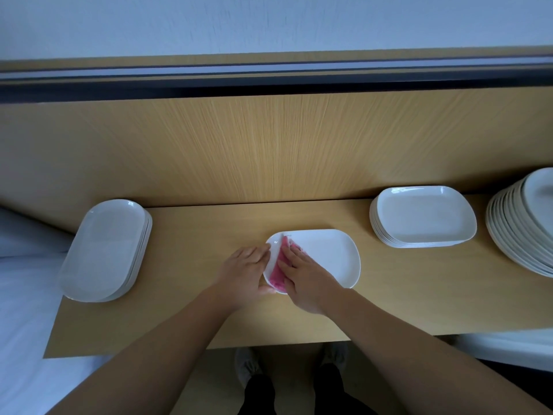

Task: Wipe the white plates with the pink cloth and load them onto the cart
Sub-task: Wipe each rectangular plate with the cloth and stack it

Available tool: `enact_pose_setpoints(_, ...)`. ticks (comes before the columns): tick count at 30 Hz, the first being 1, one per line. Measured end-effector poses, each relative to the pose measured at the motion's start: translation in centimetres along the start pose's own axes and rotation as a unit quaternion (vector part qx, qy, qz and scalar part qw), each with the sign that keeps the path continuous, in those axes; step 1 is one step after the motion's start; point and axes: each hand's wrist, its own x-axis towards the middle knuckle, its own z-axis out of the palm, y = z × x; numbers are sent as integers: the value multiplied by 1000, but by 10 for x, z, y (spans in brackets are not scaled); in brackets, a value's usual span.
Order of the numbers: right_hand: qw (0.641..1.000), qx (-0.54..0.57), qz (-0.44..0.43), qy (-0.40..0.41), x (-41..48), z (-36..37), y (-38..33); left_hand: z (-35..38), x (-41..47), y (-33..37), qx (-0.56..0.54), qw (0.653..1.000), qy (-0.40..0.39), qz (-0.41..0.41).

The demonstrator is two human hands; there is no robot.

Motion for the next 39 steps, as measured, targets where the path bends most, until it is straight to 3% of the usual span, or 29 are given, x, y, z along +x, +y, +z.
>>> enact_pose_setpoints(12,997,12,-33,-71,-37,-10,39,-5,-1,1,20,1000,-10,0)
enact_pose_setpoints(16,995,9,-11,-99,-51,-18,57,-10,-4,5,38,998,-22,-37)
enact_pose_setpoints(28,986,-104,-53,-123,-72,-26,79,-16,-2,11,50,998,-26,-41)
enact_pose_setpoints(32,996,-44,-47,-59,-72,-40,85,-16,0,7,72,995,-63,-18)
enact_pose_setpoints(35,992,-108,-58,18,-60,-48,88,-13,-1,9,63,994,-86,8)
enact_pose_setpoints(39,987,-148,-55,23,-38,-49,88,-13,0,22,20,994,-98,32)
